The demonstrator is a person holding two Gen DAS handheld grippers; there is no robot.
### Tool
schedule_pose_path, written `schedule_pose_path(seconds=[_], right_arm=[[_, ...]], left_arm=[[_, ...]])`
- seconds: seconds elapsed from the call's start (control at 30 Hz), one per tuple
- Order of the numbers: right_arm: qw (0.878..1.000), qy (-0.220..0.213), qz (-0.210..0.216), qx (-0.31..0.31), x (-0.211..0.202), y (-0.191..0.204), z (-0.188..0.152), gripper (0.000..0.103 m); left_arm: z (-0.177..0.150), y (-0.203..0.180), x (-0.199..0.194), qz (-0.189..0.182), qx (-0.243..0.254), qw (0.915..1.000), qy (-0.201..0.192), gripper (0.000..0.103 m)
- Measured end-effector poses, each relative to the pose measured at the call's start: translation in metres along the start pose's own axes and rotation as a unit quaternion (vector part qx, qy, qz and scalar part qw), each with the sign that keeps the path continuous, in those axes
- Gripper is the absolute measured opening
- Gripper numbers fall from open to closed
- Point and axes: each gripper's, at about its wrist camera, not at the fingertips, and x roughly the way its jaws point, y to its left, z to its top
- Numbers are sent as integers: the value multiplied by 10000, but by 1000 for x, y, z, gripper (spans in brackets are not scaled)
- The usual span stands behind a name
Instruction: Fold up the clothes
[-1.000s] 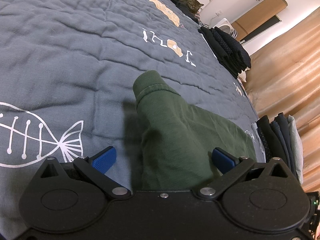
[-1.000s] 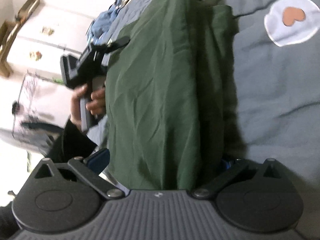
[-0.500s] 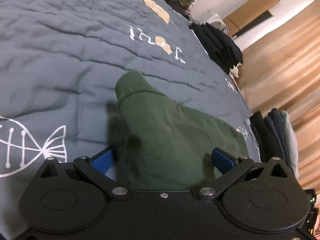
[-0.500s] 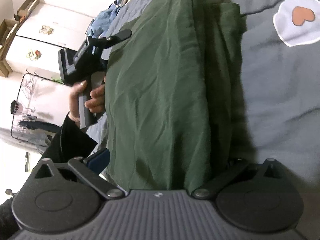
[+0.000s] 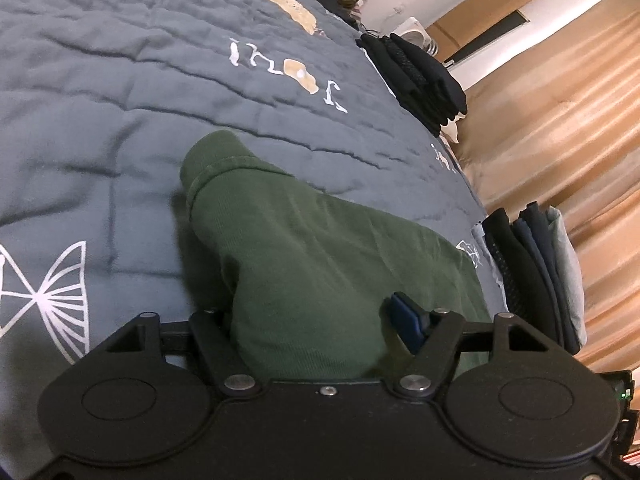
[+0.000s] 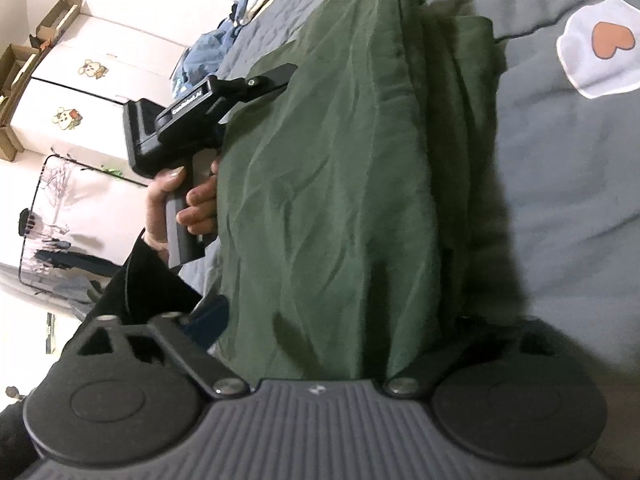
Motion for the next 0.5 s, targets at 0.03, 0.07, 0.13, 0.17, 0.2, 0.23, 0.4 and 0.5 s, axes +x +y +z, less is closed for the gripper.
schedule_pose_path(seconds=[0.03, 0.07, 0.13, 0.17, 0.2, 0.23, 0.4, 0.5], right_arm=[[10000, -36, -70, 11, -1, -1, 0, 46], [10000, -58, -69, 36, 0, -1, 1, 37], [9999, -102, -66, 84, 1, -2, 2, 31], [9999, -121, -79, 22, 1, 1, 3, 30], [9999, -146, -58, -8, 2, 3, 3, 28], [9998, -172, -37, -38, 2, 6, 3, 26], [9996, -242, 166, -48, -2, 12, 8, 25], [9991, -292, 292, -62, -6, 17, 8, 25]], left_arm=[[0, -2, 0, 20, 77, 10000, -20, 49], [0, -3, -1, 29, 138, 9999, -50, 41], [-1, -6, -4, 37, 248, 9996, -120, 33], [-1, -9, -5, 44, 307, 9994, -147, 29], [-1, -12, -7, 54, 366, 9991, -185, 26], [0, -15, -9, 66, 424, 9988, -229, 25], [1, -32, -24, 67, 626, 9968, -485, 17], [-1, -43, -37, 58, 686, 9954, -665, 15]])
